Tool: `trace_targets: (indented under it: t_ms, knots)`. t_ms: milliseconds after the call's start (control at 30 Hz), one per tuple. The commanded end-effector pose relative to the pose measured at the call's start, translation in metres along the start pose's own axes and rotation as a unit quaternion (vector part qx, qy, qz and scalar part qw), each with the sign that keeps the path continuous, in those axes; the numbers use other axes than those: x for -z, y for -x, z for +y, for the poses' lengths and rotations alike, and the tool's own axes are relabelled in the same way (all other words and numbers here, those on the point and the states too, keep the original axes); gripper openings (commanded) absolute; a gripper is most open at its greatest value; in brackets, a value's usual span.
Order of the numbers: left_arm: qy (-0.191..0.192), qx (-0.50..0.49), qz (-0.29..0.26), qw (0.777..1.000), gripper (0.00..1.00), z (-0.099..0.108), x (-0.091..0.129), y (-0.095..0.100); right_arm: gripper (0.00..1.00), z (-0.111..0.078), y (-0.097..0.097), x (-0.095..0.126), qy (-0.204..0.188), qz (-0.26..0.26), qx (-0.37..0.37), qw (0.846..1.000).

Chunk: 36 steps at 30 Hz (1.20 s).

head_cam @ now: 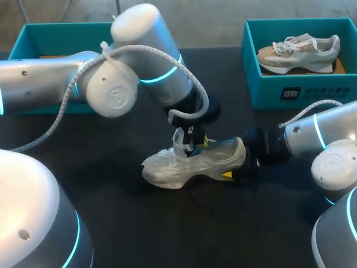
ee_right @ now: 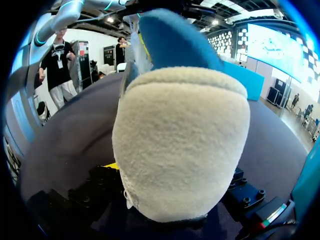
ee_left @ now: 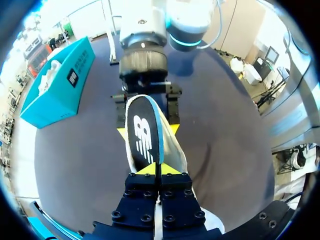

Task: Take the shoe out of the shoebox, open the shoe tongue, remove and reinsert the insole, then place the shoe into the shoebox

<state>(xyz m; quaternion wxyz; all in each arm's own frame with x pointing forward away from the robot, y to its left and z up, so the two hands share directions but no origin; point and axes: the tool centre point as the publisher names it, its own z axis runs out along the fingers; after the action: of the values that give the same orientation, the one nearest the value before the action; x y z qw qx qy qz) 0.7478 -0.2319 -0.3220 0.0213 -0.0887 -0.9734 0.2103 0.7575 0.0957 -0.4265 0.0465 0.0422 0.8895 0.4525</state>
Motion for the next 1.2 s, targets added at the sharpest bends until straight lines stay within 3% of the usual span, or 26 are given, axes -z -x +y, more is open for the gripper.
trace_targets:
  t_ms: [33, 367, 567, 600, 633, 1200]
  knots:
    - [-0.01, -0.003, -0.003, 1.0, 0.0, -0.006, 0.007, 0.0, 0.0, -0.001, 0.0, -0.002, -0.002, 0.0, 0.0, 1.0]
    - [-0.032, -0.005, 0.01, 0.999, 0.0, -0.029, -0.003, 0.007, 0.0, -0.001, 0.0, -0.002, -0.002, 0.0, 0.0, 1.0]
    - [-0.032, -0.008, 0.007, 0.999, 0.02, -0.03, -0.011, 0.006, 0.0, -0.001, 0.0, -0.002, -0.002, 0.0, 0.0, 1.0]
    - [-0.034, -0.012, 0.003, 0.999, 0.3, -0.031, -0.011, 0.005, 0.0, -0.001, 0.0, -0.002, -0.002, 0.0, 0.0, 1.0]
    - [-0.033, -0.015, -0.004, 0.999, 0.33, -0.031, -0.011, 0.004, 0.0, -0.001, 0.0, -0.002, -0.002, 0.0, 0.0, 1.0]
    - [-0.062, -0.019, -0.071, 0.995, 0.34, -0.036, -0.018, 0.001, 0.0, -0.001, 0.0, -0.002, -0.002, 0.0, 0.0, 1.0]
